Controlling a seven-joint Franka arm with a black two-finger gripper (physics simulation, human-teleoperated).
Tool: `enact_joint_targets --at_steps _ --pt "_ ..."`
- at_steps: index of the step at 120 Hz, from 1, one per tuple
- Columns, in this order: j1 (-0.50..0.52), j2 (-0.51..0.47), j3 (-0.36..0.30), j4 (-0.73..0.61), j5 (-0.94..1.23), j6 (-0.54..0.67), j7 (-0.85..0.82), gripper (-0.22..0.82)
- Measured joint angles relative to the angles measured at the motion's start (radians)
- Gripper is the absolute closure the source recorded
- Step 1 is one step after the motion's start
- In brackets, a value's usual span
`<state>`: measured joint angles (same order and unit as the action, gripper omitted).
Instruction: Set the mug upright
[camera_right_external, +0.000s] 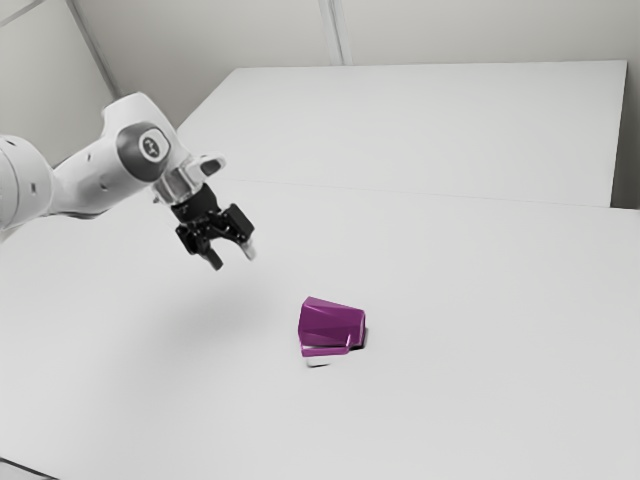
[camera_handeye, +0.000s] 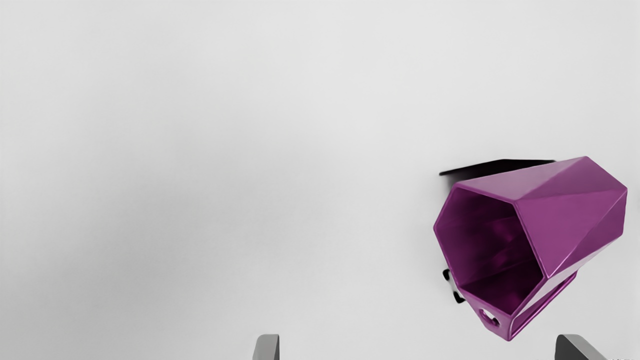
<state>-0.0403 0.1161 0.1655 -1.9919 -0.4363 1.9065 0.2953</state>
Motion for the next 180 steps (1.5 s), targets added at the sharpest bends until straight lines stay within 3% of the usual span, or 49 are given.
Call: enact_joint_targets --at_steps 84,180 --pt "-0.059 0.013 0.005 -0.207 -0.399 0.136 0.153 0.0" --pt "-0.148 0.063 0.006 -0.251 -0.731 0.198 0.221 0.0"
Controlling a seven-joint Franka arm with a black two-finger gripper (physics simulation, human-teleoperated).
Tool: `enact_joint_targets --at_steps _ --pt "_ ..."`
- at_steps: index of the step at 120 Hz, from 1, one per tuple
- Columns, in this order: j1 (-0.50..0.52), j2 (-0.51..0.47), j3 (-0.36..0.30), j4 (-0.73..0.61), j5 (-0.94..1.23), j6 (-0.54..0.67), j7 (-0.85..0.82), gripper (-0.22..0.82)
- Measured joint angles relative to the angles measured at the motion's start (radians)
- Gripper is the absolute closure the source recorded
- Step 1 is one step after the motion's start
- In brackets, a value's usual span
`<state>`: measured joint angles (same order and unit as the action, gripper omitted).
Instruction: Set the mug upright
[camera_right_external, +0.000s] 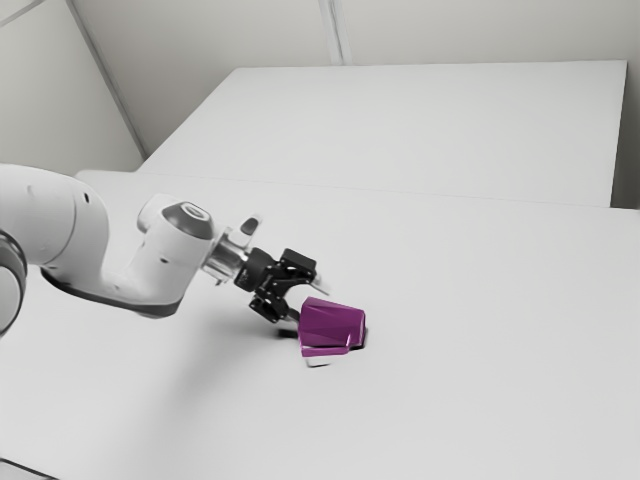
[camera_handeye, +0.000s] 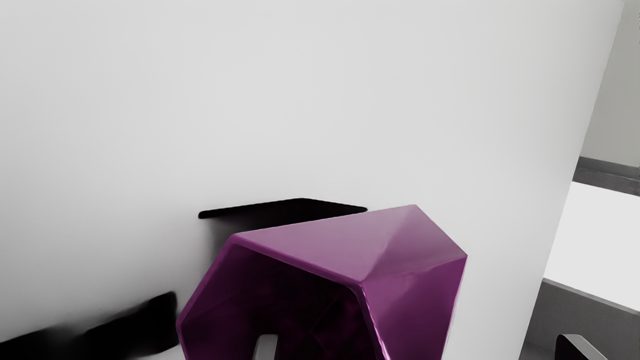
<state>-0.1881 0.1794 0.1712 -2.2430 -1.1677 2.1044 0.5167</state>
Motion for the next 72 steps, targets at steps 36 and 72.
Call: enact_joint_targets --at_steps 36,72 --pt "-0.018 0.007 0.0 0.0 -0.035 0.021 0.005 0.36" --pt "-0.029 0.007 -0.001 0.001 -0.061 0.028 0.009 0.68"
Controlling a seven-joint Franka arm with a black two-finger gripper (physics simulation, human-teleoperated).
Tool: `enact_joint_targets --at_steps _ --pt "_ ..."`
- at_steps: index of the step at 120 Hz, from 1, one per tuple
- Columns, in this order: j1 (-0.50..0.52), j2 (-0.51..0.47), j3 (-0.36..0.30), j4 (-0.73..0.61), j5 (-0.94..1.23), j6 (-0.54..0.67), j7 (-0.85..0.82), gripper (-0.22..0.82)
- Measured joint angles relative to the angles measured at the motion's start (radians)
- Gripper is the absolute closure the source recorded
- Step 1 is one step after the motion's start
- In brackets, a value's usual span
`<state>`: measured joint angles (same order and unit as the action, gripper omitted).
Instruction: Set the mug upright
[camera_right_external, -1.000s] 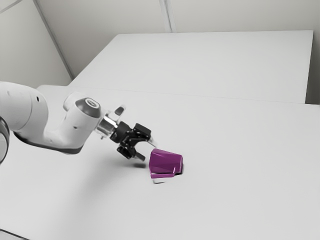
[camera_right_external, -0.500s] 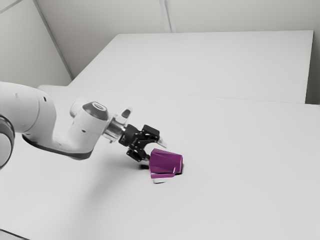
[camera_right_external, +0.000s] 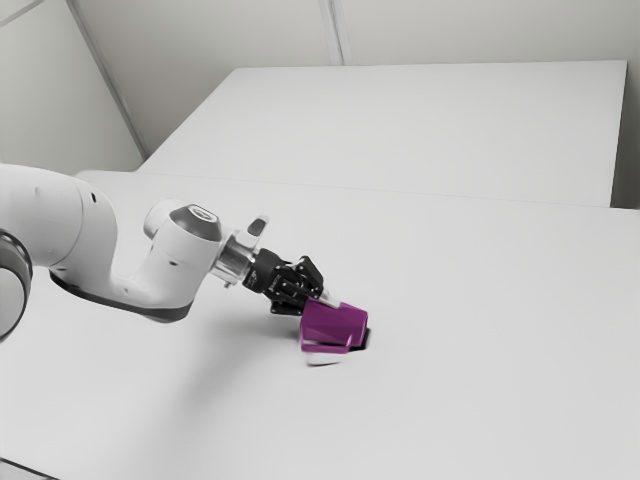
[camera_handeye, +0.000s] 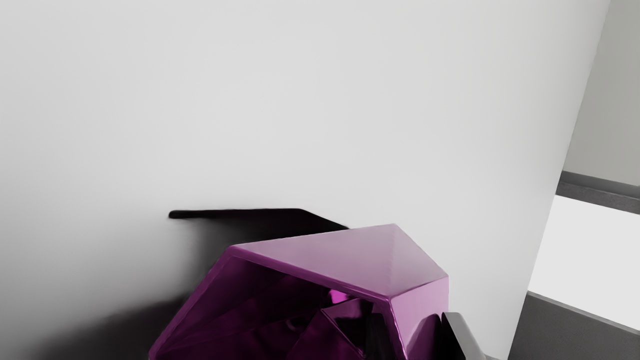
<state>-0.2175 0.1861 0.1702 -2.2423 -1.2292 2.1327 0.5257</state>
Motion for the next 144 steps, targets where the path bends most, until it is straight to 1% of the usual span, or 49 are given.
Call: enact_joint_targets --at_steps 28,61,69,83,109,144 --pt "-0.016 -0.004 0.0 0.001 -0.014 0.006 -0.002 0.75" --pt "-0.025 -0.033 0.001 0.002 0.009 0.022 -0.004 0.77" --pt "-0.029 -0.044 0.012 0.006 0.041 0.031 -0.006 0.77" --pt "-0.043 -0.074 0.042 0.018 0.14 0.043 -0.026 0.78" --pt "-0.071 -0.091 0.048 0.021 0.341 0.108 -0.111 0.78" --pt "-0.126 -0.111 0.052 0.048 0.808 0.225 -0.357 0.78"
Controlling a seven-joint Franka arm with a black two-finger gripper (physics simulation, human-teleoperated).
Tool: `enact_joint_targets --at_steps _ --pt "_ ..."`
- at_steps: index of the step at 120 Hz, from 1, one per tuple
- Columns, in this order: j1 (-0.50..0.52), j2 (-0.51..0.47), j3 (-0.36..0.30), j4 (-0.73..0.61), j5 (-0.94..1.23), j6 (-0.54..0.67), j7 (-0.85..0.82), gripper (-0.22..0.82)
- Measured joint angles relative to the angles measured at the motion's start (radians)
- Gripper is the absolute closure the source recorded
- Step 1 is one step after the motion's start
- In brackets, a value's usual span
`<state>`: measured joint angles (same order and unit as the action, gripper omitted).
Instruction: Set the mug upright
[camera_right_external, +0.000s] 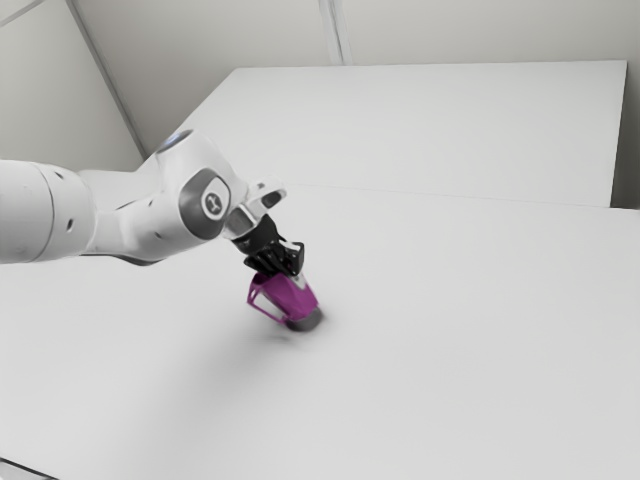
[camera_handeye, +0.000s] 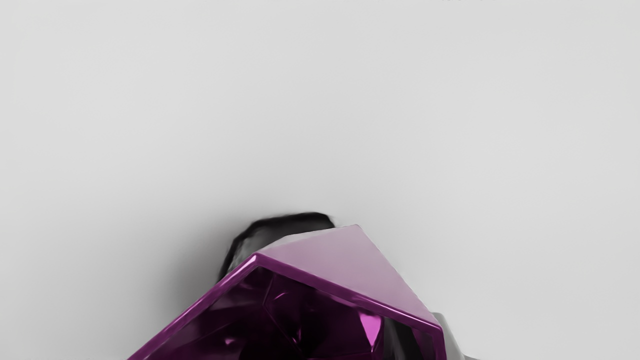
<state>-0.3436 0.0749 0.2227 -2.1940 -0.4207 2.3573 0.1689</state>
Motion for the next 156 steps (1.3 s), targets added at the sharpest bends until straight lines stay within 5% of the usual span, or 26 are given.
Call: enact_joint_targets --at_steps 77,152,156 --pt "-0.018 -0.023 0.018 -0.023 0.377 -0.067 -0.583 0.78" --pt "-0.018 0.022 0.028 0.003 0.459 -0.152 -0.82 0.78" --pt "-0.018 0.023 0.029 0.003 0.458 -0.153 -0.823 0.71"
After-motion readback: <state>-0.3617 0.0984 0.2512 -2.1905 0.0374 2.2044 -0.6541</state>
